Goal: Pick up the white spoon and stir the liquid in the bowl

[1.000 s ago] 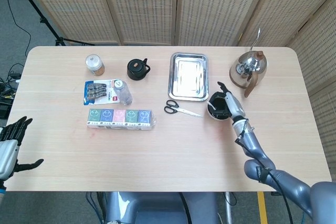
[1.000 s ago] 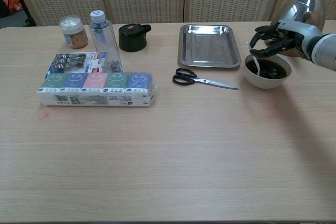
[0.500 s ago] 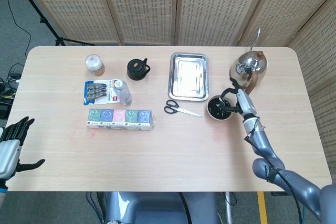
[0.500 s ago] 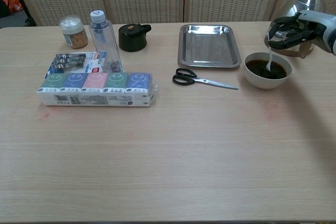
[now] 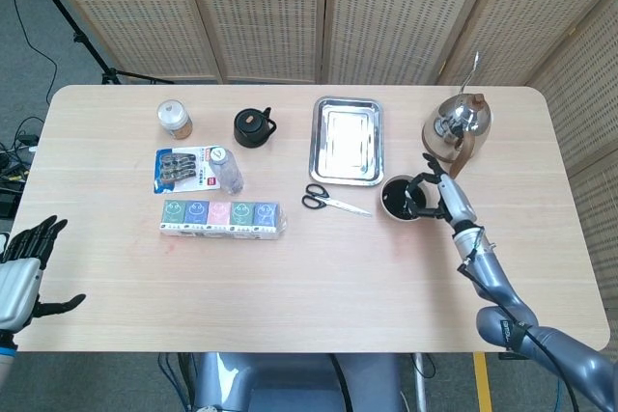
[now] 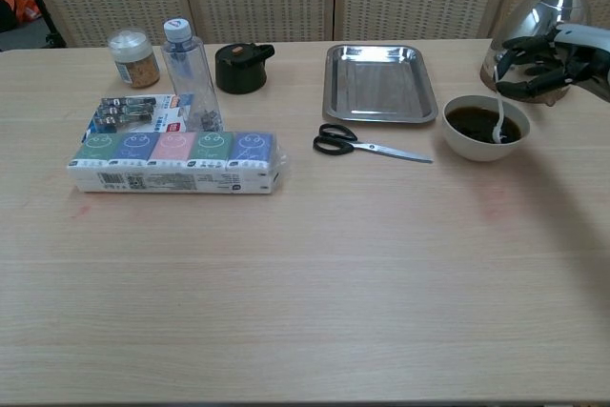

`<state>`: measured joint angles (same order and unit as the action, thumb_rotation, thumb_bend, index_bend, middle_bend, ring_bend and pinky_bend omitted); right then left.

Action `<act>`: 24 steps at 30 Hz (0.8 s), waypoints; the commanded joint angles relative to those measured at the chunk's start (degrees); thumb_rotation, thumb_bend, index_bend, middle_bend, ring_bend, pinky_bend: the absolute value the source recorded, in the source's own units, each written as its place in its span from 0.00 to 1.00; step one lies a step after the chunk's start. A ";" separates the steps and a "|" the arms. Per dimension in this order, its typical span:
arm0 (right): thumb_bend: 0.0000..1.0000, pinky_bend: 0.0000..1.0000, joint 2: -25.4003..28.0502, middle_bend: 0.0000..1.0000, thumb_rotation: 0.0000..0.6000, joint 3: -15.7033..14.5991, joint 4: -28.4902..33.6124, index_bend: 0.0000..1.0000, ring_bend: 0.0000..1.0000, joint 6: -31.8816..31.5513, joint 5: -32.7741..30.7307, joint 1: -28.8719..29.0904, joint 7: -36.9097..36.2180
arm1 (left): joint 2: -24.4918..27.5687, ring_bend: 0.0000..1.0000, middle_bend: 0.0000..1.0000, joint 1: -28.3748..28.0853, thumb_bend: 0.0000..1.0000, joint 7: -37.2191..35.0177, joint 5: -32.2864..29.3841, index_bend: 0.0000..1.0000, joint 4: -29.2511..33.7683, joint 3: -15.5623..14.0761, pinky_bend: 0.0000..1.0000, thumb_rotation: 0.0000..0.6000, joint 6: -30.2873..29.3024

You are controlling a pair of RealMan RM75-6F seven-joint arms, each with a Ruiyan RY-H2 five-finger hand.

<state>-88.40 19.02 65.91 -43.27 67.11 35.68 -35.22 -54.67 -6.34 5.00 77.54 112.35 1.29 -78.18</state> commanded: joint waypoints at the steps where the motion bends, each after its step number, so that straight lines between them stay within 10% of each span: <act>1: 0.57 0.00 -1.66 0.00 1.00 0.48 -0.84 0.58 0.00 0.56 -1.17 1.26 1.25 | 0.18 0.00 0.00 0.04 0.00 -0.34 0.16 0.00 -0.11 -0.06 0.00 1.00 0.02; 24: 0.57 0.00 -1.54 0.00 1.00 1.09 -4.94 0.58 0.00 -0.32 -1.26 1.31 1.42 | 0.24 0.00 0.00 -0.05 0.00 -0.50 -0.41 0.00 -0.16 0.15 0.00 1.00 0.15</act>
<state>-90.64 20.73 60.35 -43.06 65.07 37.65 -33.55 -54.40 -6.40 4.45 77.12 112.16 1.44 -78.00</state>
